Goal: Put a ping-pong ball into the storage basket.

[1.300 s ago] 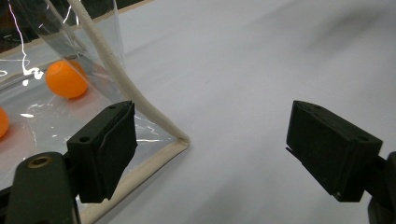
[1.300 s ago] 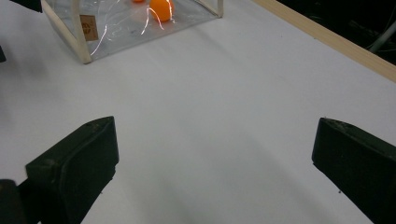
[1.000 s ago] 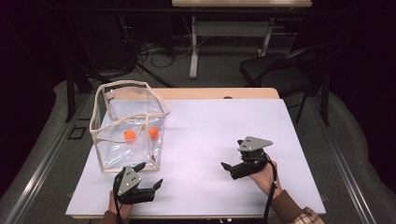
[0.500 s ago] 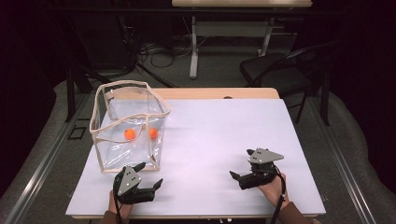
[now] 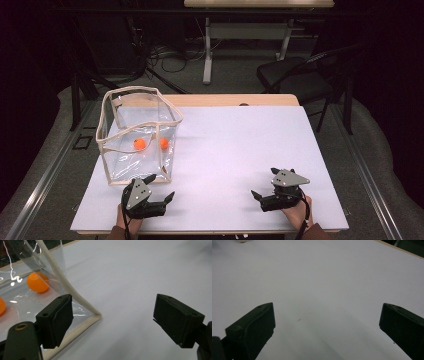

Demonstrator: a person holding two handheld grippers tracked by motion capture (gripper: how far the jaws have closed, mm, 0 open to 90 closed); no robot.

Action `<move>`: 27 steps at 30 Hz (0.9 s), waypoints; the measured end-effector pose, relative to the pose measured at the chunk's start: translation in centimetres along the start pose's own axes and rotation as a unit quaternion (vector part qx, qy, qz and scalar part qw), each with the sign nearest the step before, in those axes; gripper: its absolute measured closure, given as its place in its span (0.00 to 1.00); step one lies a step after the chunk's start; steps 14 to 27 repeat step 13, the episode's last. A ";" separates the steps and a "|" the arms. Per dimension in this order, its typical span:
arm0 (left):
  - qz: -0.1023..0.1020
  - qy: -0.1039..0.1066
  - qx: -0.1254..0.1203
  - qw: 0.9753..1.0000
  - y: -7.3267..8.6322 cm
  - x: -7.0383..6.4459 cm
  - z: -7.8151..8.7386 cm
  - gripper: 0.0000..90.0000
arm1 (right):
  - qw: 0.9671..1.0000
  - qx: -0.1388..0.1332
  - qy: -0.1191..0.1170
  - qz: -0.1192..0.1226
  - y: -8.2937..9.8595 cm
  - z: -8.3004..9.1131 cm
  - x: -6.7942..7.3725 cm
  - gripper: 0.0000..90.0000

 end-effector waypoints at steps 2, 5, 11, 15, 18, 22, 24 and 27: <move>-0.001 0.000 0.001 1.000 0.0 0.0 0.0 0.18 | 1.000 -0.005 0.002 -0.004 0.2 0.3 -0.1 0.00; -0.001 0.000 0.001 1.000 0.0 0.0 0.0 0.18 | 1.000 -0.013 0.003 -0.010 0.4 0.6 -0.1 0.00; -0.001 0.003 0.004 1.000 0.0 0.0 0.0 0.18 | 1.000 -0.019 0.008 -0.012 0.7 0.9 -0.1 0.00; -0.001 0.004 0.005 1.000 0.0 0.0 -0.1 0.18 | 1.000 -0.021 0.014 -0.012 0.8 0.9 -0.2 0.00; -0.001 0.004 0.005 1.000 0.0 0.0 -0.1 0.18 | 1.000 -0.021 0.014 -0.012 0.8 0.9 -0.2 0.00; -0.001 0.004 0.005 1.000 0.0 0.0 -0.1 0.18 | 1.000 -0.021 0.014 -0.012 0.8 0.9 -0.2 0.00; -0.001 0.004 0.005 1.000 0.0 0.0 -0.1 0.18 | 1.000 -0.021 0.014 -0.012 0.8 0.9 -0.2 0.00; -0.001 0.004 0.005 1.000 0.0 0.0 -0.1 0.18 | 1.000 -0.021 0.014 -0.012 0.8 0.9 -0.2 0.00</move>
Point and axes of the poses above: each handheld gripper's, and its own axes: z roughly backward along the jaws, y roughly out of its underside, x roughly to its left, the point moved 1 cm from there along -z, roughly forward along the jaws, and after that the axes turned 1 degree about -y, right-handed, at the moved point
